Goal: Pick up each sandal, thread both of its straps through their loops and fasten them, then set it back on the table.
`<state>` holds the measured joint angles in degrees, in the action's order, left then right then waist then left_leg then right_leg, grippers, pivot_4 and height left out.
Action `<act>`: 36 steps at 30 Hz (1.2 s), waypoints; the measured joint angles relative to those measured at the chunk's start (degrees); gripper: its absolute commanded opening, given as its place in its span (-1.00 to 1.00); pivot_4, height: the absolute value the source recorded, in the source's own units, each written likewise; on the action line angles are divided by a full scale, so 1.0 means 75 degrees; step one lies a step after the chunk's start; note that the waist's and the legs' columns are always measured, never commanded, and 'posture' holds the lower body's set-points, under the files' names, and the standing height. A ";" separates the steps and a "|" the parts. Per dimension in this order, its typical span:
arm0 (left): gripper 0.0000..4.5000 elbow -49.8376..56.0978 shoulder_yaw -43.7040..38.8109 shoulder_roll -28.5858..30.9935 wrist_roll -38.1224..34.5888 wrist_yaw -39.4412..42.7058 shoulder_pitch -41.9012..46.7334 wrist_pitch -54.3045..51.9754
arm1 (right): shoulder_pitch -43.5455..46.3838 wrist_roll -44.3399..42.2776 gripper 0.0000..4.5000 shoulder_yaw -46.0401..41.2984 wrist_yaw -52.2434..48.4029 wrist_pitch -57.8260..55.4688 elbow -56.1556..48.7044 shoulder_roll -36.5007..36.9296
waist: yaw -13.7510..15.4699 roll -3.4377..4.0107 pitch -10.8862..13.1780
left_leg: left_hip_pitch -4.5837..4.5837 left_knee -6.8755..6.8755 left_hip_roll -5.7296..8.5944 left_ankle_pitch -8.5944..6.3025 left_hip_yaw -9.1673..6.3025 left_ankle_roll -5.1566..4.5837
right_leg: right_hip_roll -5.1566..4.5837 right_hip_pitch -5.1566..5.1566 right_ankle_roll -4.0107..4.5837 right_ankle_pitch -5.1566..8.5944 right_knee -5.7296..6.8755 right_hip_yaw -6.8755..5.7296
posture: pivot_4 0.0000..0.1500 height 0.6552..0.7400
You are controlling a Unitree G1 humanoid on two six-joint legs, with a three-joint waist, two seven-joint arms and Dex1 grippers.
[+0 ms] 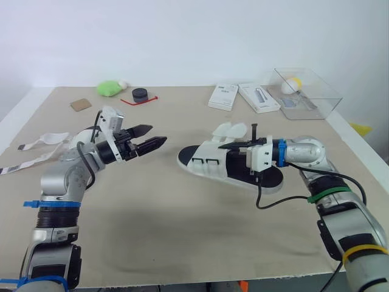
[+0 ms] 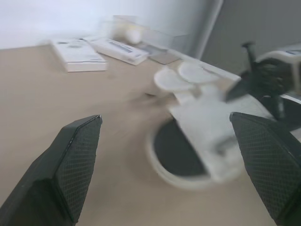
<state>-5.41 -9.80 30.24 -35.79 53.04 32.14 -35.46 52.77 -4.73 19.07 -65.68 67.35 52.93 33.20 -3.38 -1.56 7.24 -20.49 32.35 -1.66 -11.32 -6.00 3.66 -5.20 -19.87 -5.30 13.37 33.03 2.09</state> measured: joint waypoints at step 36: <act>1.00 0.1582 -0.0139 0.0338 -0.0760 -0.0433 -0.1387 -0.0783 | 0.0694 -0.0790 0.98 0.0869 -0.1947 0.2687 0.1833 -0.0509 | 0.0083 0.0007 0.0008 | 0.0011 -0.0002 -0.0011 0.0010 -0.0027 0.0013 | 0.0121 0.0003 0.0059 0.0038 0.0030 0.0146 | 1.00 1.00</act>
<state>6.45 -10.84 32.78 -41.49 49.80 21.74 -41.34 57.98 -10.66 25.58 -80.27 87.50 66.67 29.38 -2.76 -1.51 7.30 -20.41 32.33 -1.74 -11.24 -6.20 3.75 -4.29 -19.84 -4.86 13.65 33.26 3.18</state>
